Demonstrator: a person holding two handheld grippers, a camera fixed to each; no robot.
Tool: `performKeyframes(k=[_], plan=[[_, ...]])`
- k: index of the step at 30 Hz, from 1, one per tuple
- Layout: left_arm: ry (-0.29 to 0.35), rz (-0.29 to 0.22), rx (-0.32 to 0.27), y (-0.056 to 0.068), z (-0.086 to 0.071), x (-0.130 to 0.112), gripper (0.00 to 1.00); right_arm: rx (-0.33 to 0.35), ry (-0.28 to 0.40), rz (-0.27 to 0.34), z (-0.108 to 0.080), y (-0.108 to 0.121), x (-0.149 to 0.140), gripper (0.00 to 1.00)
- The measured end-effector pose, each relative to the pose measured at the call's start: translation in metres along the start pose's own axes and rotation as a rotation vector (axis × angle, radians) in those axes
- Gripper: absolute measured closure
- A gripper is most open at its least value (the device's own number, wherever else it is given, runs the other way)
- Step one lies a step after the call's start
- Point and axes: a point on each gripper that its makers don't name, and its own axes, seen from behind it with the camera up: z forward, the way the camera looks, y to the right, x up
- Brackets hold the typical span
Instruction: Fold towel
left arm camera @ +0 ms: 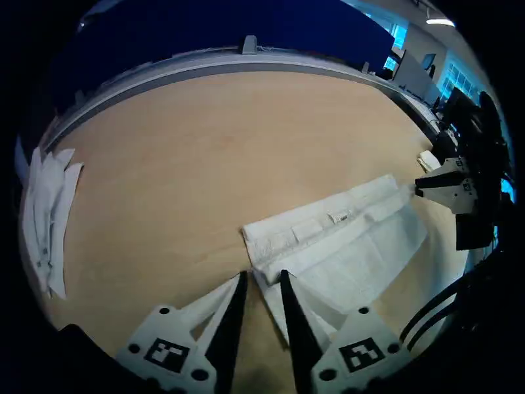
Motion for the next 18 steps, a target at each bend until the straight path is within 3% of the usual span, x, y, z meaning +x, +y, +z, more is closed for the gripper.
performKeyframes(k=[2,4,6,11,13,18], plan=[[-0.002,-0.003,0.002,-0.001,-0.001,0.0,0.55,-0.007,0.0,0.0,0.0,0.002,0.0,0.65],[0.001,-0.004,0.003,-0.003,-0.003,0.0,0.4,-0.016,0.007,0.002,-0.001,0.004,0.002,0.52],[0.005,-0.005,0.004,-0.004,-0.005,0.001,0.34,-0.025,0.013,0.002,-0.002,0.006,0.003,0.39],[0.016,-0.007,0.016,-0.009,-0.008,0.002,0.15,-0.032,0.015,-0.006,-0.005,0.008,0.003,0.19],[0.018,-0.011,0.018,-0.01,-0.009,0.002,0.13,-0.034,0.014,-0.008,-0.005,0.009,0.002,0.15],[0.024,-0.022,0.015,-0.01,-0.011,0.004,0.12,-0.034,0.014,-0.008,-0.007,0.007,0.002,0.15]])
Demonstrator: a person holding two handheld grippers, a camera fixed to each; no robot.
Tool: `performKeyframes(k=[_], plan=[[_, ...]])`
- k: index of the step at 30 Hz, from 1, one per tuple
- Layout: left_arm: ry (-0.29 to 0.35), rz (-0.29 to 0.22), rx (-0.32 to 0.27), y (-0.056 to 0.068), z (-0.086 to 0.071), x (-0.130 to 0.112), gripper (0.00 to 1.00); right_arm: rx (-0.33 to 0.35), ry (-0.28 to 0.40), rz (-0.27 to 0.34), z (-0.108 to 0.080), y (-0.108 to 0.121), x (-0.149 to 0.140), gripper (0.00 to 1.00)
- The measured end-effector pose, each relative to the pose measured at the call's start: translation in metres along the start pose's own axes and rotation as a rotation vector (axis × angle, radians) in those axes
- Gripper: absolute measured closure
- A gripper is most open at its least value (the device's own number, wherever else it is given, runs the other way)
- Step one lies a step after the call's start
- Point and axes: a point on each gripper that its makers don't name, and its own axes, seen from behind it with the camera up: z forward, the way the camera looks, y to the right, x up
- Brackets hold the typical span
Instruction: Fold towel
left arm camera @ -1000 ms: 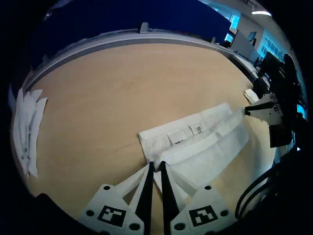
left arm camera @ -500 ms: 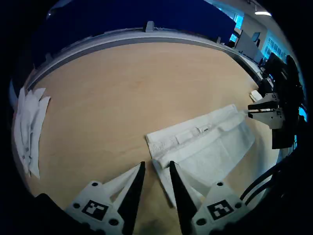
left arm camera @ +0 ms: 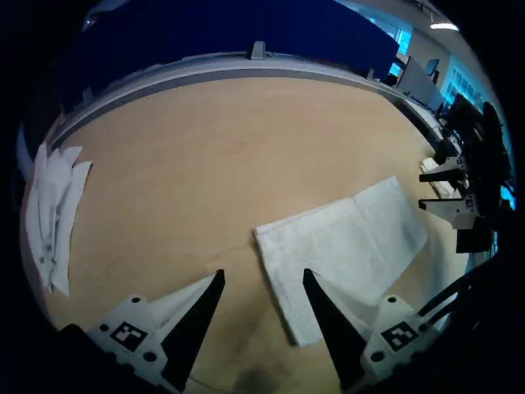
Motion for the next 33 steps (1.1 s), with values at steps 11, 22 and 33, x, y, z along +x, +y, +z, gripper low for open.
performKeyframes(k=[11,22,33], plan=[[0.008,0.007,0.013,0.002,-0.012,-0.009,0.12,0.009,-0.002,0.001,-0.011,-0.009,-0.012,0.14],[0.01,-0.007,0.024,0.013,-0.031,-0.04,0.12,0.018,-0.003,0.021,-0.027,-0.024,-0.03,0.15],[0.018,-0.025,0.054,0.011,-0.048,-0.058,0.12,0.048,-0.016,-0.015,-0.036,-0.034,-0.043,0.14]])
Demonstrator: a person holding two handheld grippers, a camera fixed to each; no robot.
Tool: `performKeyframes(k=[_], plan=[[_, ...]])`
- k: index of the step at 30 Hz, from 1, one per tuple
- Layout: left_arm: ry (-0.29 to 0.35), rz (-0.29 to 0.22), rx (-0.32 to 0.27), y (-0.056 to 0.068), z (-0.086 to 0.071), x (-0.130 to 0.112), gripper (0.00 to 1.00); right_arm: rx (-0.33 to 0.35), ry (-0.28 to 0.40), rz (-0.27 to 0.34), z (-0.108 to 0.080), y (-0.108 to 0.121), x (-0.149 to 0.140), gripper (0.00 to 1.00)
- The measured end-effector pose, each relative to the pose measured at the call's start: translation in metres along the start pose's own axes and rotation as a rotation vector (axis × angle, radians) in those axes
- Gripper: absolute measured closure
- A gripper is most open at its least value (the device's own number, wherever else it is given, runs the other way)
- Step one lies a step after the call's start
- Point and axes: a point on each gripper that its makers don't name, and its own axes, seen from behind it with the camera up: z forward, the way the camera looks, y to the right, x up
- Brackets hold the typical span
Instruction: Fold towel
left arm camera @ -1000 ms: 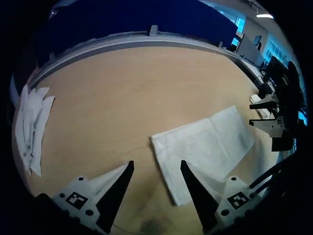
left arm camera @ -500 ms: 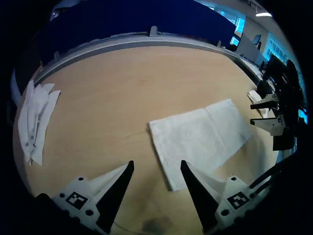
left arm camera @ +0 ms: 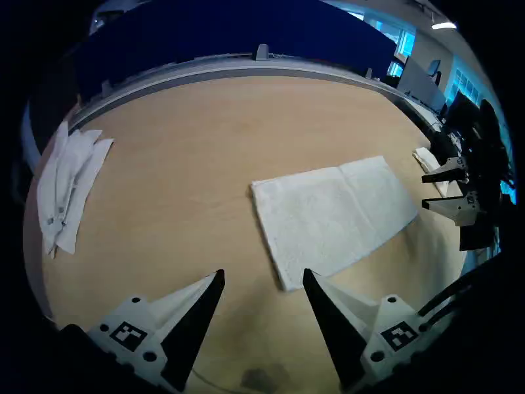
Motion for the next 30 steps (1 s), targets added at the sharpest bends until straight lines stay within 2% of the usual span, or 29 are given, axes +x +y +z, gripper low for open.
performKeyframes(k=[9,17,20,30], plan=[[0.012,-0.057,0.062,-0.014,-0.018,-0.016,0.12,0.052,-0.046,-0.095,0.002,-0.007,-0.013,0.14],[0.018,-0.104,0.103,-0.022,-0.037,-0.034,0.12,0.084,-0.069,-0.14,0.005,-0.012,-0.019,0.16],[0.02,-0.123,0.113,-0.023,-0.044,-0.041,0.11,0.099,-0.076,-0.151,0.005,-0.015,-0.022,0.22],[0.023,-0.16,0.146,-0.033,-0.062,-0.061,0.12,0.125,-0.114,-0.151,0.015,-0.02,-0.035,0.57]])
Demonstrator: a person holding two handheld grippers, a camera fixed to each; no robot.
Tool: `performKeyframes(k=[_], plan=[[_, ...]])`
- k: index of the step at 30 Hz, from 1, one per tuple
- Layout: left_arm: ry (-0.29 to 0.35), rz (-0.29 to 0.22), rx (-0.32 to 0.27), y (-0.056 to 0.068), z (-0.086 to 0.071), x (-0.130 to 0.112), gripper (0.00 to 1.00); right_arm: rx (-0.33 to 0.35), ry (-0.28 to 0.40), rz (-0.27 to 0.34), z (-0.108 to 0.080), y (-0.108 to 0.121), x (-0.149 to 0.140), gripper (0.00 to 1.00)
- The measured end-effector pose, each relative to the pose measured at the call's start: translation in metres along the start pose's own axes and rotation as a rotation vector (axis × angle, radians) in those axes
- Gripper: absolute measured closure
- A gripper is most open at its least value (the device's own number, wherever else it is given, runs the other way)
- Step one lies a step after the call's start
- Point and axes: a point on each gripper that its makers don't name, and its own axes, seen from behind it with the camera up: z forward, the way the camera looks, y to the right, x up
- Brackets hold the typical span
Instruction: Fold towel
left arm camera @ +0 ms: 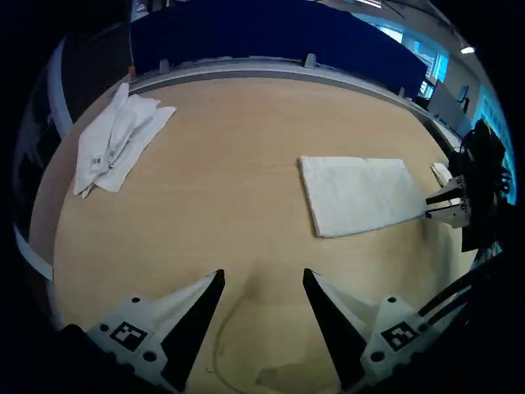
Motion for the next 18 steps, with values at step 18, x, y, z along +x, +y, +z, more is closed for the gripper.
performKeyframes(k=[18], plan=[[-0.001,-0.038,0.04,-0.021,-0.018,-0.019,0.12,0.02,-0.013,-0.003,0.004,-0.002,-0.005,0.97]])
